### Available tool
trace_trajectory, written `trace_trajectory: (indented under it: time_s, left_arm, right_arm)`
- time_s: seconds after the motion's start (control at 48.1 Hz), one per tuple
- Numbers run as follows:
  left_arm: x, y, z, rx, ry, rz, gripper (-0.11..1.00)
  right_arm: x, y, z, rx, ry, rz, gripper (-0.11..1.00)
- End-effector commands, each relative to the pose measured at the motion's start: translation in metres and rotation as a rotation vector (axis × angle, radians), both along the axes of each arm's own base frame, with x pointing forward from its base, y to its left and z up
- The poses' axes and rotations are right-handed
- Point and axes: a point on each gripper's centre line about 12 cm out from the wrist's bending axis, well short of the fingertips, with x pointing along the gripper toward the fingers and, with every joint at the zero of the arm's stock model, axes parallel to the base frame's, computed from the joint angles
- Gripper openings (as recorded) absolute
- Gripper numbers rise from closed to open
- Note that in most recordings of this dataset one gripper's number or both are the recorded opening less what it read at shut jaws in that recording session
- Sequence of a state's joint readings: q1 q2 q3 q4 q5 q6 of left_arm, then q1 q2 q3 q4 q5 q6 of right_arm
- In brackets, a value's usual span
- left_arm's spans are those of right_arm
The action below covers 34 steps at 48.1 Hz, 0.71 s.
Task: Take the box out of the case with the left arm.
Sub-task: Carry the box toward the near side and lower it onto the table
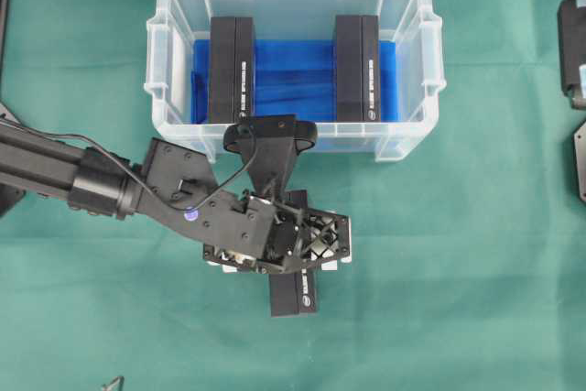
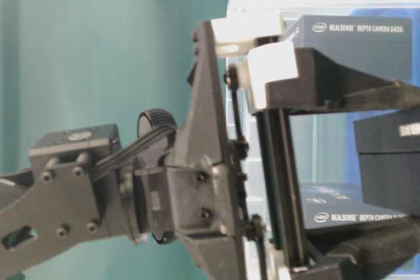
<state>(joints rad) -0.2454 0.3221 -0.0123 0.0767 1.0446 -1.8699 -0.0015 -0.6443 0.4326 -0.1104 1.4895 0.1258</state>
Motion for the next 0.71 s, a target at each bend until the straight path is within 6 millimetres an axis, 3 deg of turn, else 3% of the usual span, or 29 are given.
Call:
trace_trajectory:
  time_s: [0.0,0.395,0.541,0.686]
  left_arm:
    - [-0.0009,-0.0005,0.0231,-0.027,-0.055,0.003,0.63]
    - [0.0005,-0.0046,0.0235,-0.016,-0.071,-0.063,0.64]
    - [0.0002,-0.0069,0.0240,-0.015,-0.072,-0.081,0.88]
    - [0.0015,-0.0064,0.0259,-0.024,-0.077,-0.065,0.85]
  right_arm:
    - [0.0004,-0.0002,0.0034,-0.001,-0.014,-0.001,0.00]
    - [0.0003,-0.0002,0.0034,-0.001,-0.012,-0.002,0.00]
    - [0.0001,0.0002,0.0033,0.002,-0.011,-0.003,0.00]
    - [-0.0006,0.0002,0.0035,0.012,-0.013,-0.035,0.00]
